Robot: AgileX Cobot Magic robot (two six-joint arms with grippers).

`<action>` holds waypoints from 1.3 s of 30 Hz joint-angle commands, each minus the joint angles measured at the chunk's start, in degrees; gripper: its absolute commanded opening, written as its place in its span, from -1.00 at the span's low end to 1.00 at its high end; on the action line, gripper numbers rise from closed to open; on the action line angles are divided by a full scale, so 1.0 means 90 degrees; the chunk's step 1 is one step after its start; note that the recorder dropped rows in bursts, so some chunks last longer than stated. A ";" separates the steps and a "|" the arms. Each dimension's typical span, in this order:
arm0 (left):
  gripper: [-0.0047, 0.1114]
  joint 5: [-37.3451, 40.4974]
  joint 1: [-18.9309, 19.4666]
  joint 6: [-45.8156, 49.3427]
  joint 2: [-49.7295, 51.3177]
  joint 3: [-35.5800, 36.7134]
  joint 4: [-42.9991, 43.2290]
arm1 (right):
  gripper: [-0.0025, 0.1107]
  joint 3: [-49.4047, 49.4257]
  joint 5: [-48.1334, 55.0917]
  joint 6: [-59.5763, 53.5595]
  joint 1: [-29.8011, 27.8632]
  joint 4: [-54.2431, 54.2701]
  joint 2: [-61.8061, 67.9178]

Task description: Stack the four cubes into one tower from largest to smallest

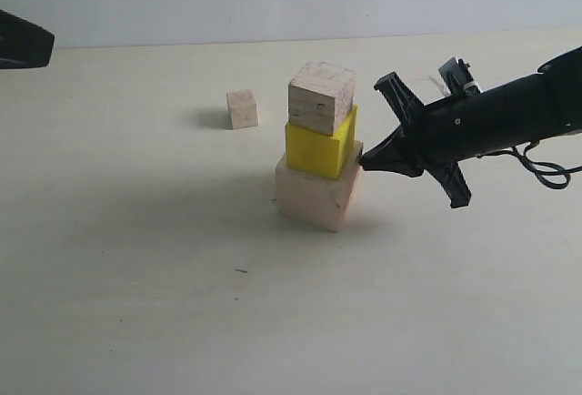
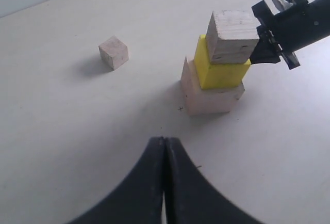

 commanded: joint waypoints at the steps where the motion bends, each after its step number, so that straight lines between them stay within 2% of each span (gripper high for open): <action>1: -0.92 -0.0076 0.0013 0.0002 -0.0036 0.0005 0.0027 | -0.96 -0.0168 0.0095 -0.0316 -0.0033 0.0419 0.0213; 16: -0.92 -0.0190 0.0013 0.0013 -0.0036 0.0005 0.0075 | -0.96 -0.0465 0.0222 -0.0409 -0.0033 0.0537 0.0352; 23: -0.92 -0.0228 0.0013 0.0013 -0.0036 0.0005 0.0075 | -0.96 -0.0465 0.0124 -0.0294 -0.0033 0.0053 0.0246; 30: -0.92 -0.0228 0.0013 0.0026 -0.0036 0.0005 0.0075 | -0.96 -0.0465 0.0049 0.0592 -0.0033 -0.1161 0.0063; 39: -0.92 -0.0228 0.0013 0.0026 -0.0036 0.0005 0.0075 | -0.96 -0.0451 0.0146 0.0607 0.0224 -0.1159 0.0063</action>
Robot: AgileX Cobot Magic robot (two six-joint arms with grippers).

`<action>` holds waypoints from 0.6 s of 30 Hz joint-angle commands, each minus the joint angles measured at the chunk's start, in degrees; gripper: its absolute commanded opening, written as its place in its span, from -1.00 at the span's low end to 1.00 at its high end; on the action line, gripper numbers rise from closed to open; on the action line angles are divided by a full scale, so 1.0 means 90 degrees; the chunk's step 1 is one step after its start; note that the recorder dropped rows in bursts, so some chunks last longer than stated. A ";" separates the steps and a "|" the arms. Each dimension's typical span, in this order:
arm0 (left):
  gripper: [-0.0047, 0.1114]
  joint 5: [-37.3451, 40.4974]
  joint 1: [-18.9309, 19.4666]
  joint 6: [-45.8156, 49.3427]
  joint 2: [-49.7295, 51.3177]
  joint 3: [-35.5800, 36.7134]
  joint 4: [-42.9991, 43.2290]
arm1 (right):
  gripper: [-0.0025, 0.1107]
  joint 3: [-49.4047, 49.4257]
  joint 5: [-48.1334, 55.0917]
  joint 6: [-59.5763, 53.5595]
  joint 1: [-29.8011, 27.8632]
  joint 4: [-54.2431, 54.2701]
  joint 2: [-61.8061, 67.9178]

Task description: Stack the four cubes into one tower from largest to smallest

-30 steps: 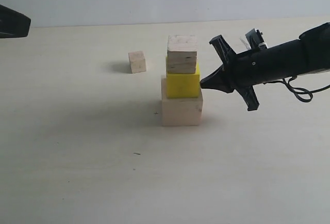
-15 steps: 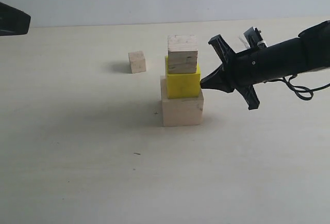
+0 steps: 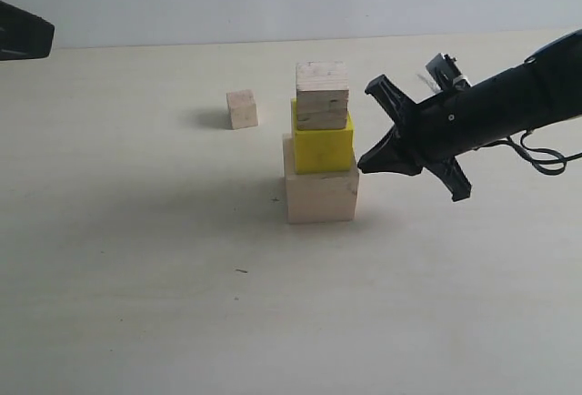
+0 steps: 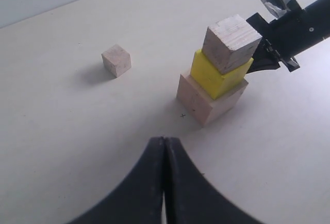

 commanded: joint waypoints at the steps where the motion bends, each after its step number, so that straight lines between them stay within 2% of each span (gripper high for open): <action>1: -0.92 -0.0066 0.0013 0.0010 -0.0036 0.0005 0.0050 | -0.96 -0.0007 0.0041 0.0010 0.0182 -0.0026 -0.0063; 18: -0.92 -0.0066 0.0013 0.0010 -0.0036 0.0005 0.0039 | -0.96 -0.0007 -0.0020 -0.0404 0.0217 0.0467 -0.0063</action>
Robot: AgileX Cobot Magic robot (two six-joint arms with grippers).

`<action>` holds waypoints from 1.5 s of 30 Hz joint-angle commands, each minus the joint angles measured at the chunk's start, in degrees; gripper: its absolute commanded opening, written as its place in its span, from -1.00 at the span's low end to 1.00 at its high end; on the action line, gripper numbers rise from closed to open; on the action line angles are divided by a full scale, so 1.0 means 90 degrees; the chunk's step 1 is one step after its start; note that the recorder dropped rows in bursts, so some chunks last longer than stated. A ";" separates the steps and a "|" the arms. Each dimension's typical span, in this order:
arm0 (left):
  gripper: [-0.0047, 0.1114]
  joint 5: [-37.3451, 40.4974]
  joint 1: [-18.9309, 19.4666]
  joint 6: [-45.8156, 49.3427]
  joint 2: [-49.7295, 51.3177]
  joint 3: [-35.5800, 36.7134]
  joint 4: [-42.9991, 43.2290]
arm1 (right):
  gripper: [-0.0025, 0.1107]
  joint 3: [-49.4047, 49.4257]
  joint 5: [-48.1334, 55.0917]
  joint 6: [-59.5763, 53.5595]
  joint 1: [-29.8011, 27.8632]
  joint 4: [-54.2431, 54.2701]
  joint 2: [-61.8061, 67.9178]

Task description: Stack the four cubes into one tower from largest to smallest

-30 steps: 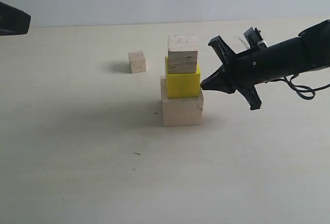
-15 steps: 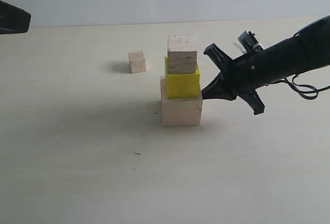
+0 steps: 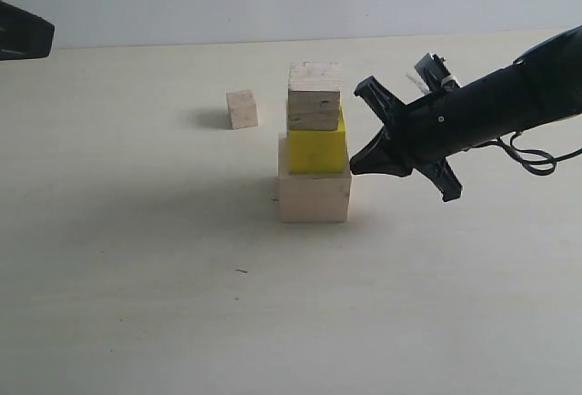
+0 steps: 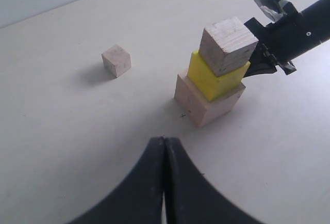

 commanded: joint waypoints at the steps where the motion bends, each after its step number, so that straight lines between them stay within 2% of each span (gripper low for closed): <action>1: -0.92 -0.0066 0.0013 0.0010 -0.0036 0.0005 0.0039 | -0.96 -0.0007 0.0019 -0.0299 0.0027 0.0336 -0.0047; 24: -0.92 -0.0066 0.0013 0.0010 -0.0036 0.0005 0.0039 | -0.96 -0.0007 0.0229 -0.0124 0.0027 0.0286 -0.0047; 45: -0.92 -0.0066 0.0013 0.0010 -0.0036 0.0005 0.0012 | -0.96 -0.0007 0.0480 -0.0631 0.0027 0.0741 -0.0047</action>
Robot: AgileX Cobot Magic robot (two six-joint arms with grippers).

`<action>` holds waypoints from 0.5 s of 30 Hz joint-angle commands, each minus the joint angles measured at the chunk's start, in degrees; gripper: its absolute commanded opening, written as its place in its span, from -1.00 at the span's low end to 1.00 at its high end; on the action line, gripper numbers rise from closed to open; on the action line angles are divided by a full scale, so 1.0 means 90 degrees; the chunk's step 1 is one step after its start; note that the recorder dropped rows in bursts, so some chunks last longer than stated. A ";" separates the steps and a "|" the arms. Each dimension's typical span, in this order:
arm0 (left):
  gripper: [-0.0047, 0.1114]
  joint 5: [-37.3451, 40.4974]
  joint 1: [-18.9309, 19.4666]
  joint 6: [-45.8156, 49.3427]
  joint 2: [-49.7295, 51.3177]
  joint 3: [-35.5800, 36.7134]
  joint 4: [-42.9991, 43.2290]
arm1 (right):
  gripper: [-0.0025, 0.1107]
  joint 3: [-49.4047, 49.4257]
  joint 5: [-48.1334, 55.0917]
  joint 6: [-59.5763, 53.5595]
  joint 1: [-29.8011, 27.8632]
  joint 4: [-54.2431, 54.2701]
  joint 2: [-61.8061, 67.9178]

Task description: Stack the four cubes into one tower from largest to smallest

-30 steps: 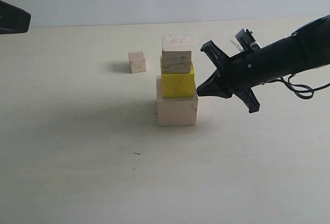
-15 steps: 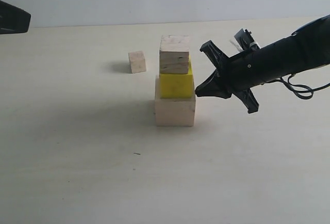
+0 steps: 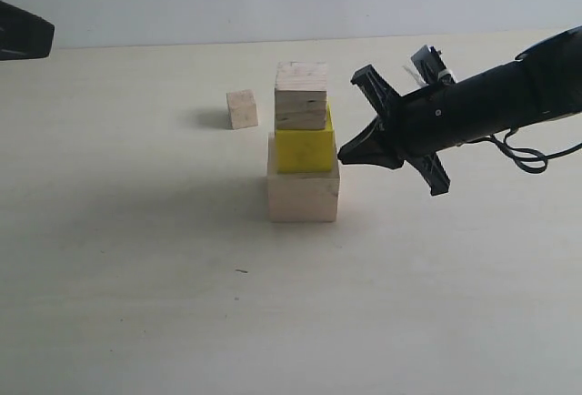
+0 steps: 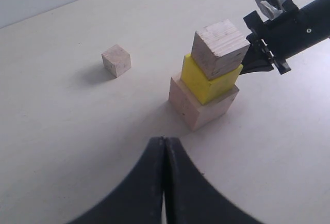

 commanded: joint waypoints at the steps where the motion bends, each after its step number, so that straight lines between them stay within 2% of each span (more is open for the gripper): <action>1: -0.92 -0.0066 0.0013 0.0010 -0.0036 0.0005 0.0012 | -0.96 -0.0007 0.0172 -0.0108 0.0027 0.0084 -0.0047; 15: -0.92 -0.0066 0.0013 0.0010 -0.0036 0.0005 0.0012 | -0.96 -0.0007 0.0136 -0.0393 0.0027 0.0111 -0.0047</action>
